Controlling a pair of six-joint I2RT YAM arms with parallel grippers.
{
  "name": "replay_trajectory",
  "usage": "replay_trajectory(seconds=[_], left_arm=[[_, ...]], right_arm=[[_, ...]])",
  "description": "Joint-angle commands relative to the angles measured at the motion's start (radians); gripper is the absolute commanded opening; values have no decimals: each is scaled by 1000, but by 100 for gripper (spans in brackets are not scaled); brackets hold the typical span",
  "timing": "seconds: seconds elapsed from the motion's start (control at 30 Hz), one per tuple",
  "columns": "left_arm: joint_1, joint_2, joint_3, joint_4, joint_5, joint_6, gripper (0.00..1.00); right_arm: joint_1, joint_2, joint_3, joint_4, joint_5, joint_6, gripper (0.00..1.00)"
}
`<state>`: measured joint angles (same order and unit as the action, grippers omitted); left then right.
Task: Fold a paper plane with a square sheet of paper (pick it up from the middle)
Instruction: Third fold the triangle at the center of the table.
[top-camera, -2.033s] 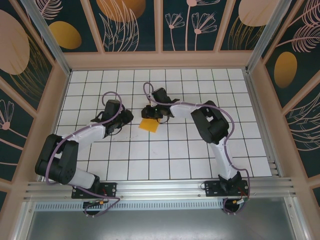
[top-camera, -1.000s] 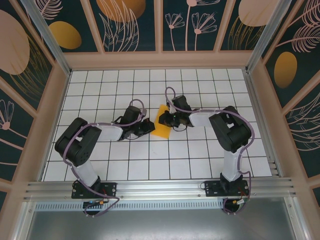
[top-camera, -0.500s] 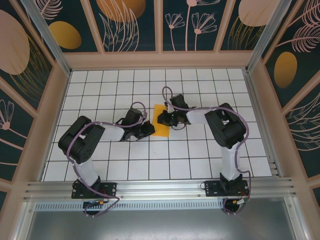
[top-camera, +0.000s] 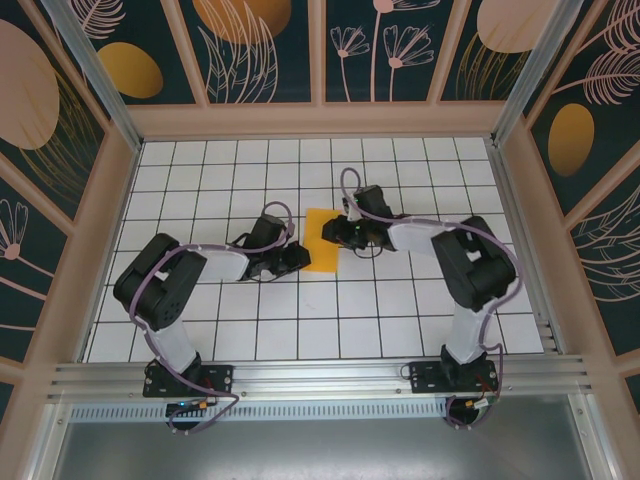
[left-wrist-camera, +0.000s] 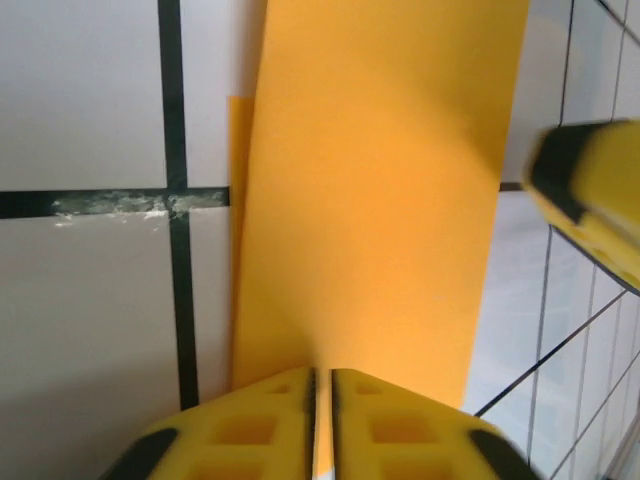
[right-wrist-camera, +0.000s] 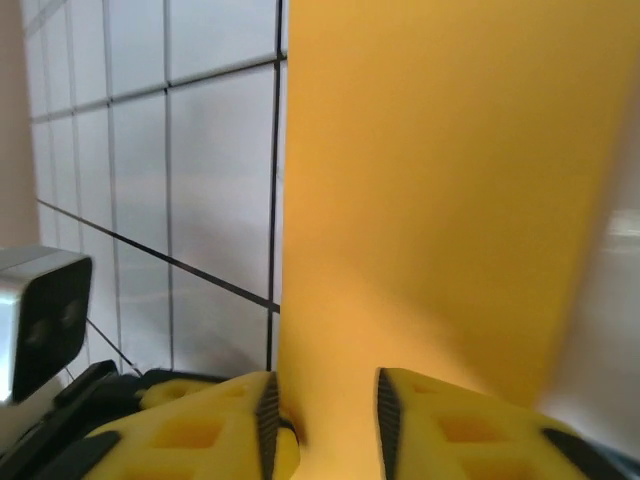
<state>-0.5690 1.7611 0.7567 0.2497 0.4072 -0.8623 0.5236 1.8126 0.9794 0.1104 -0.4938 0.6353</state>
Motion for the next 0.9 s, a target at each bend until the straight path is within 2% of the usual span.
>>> replay_trajectory(seconds=[0.0,0.2,0.3,0.6,0.87], left_arm=[[-3,-76,66,-47,-20,50,22],[-3,-54,149,-48,-111,62,20],[-3,31,199,-53,-138,58,17],[-2,185,310,-163,-224,61,10],[-3,220,323,-218,-268,26,9]], right_arm=[[-23,-106,-84,64,56,75,39],[-31,-149,-203,120,53,158,47],[-29,-137,-224,137,28,186,49],[4,-94,-198,79,33,214,50],[18,-72,-169,23,33,238,49]])
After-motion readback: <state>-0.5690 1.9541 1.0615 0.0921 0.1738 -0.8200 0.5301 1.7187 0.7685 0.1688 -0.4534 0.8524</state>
